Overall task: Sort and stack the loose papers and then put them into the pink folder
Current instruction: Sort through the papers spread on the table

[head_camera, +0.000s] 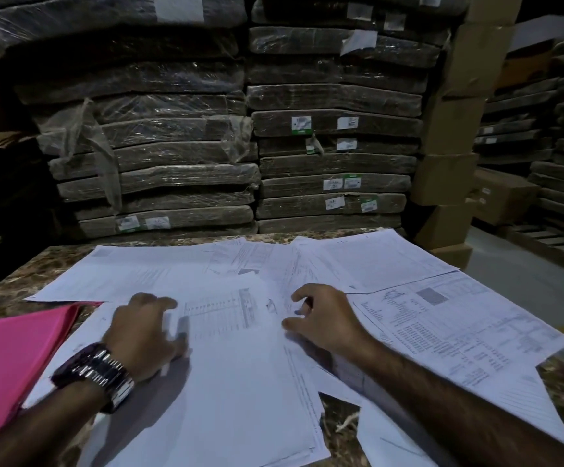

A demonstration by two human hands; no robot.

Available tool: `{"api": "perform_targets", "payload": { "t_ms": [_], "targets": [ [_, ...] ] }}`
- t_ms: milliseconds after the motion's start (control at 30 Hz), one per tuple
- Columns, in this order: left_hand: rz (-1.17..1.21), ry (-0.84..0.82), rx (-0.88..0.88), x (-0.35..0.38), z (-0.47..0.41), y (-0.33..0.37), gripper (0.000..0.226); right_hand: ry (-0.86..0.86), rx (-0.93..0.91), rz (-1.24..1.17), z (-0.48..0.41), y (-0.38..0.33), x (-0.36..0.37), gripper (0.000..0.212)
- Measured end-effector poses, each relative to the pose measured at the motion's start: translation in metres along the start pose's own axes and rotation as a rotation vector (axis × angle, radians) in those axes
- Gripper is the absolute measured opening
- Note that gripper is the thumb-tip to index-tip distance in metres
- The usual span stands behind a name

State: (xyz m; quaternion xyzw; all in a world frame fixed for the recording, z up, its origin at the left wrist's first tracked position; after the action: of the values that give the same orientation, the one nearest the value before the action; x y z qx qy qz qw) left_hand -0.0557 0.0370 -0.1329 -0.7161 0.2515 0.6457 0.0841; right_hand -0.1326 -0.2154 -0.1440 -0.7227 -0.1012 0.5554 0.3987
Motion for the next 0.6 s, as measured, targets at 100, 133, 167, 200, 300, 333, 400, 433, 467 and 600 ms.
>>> {"api": "perform_targets", "payload": {
  "t_ms": [100,133,167,200,300,333,400,433,467,600],
  "targets": [
    [0.132,-0.058,0.157,0.007,-0.014,0.047,0.064,0.054,0.124,-0.015,0.000,0.026,-0.031,0.045],
    [0.161,-0.067,0.209,0.011,-0.019,0.065,0.061,0.068,0.167,-0.024,0.001,0.035,-0.039,0.044],
    [0.179,-0.067,0.260,0.017,-0.024,0.083,0.059,0.083,0.206,-0.023,0.001,0.044,-0.046,0.043],
    [0.194,-0.063,0.304,0.022,-0.030,0.101,0.057,0.107,0.234,-0.011,0.000,0.052,-0.052,0.043],
    [0.235,-0.058,0.420,0.041,-0.053,0.150,0.049,0.211,0.253,0.093,-0.001,0.068,-0.061,0.043],
    [0.219,-0.054,0.463,0.048,-0.063,0.164,0.047,0.245,0.240,0.138,-0.001,0.072,-0.061,0.043],
    [0.169,-0.045,0.530,0.061,-0.086,0.186,0.048,0.280,0.216,0.214,0.000,0.078,-0.057,0.045],
    [0.143,-0.047,0.555,0.067,-0.099,0.193,0.052,0.278,0.206,0.241,0.001,0.082,-0.055,0.047],
    [0.114,-0.059,0.574,0.072,-0.112,0.199,0.057,0.267,0.196,0.266,0.001,0.085,-0.052,0.049],
    [-0.017,-0.171,0.603,0.089,-0.152,0.207,0.074,0.241,0.186,0.307,-0.003,0.092,-0.049,0.055]
  ]
}}
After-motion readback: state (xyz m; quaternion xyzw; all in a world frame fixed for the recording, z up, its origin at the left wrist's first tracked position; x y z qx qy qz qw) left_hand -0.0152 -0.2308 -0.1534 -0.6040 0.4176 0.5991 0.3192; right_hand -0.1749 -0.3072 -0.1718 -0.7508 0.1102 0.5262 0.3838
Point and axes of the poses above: each hand's wrist, its own z-axis away from the middle knuckle, its own x-axis out of the palm, y = z × x, the point moved 1 cm from there along -z, towards the middle knuckle, and after that the axes turned 9 degrees about x, right-handed, at the moved point
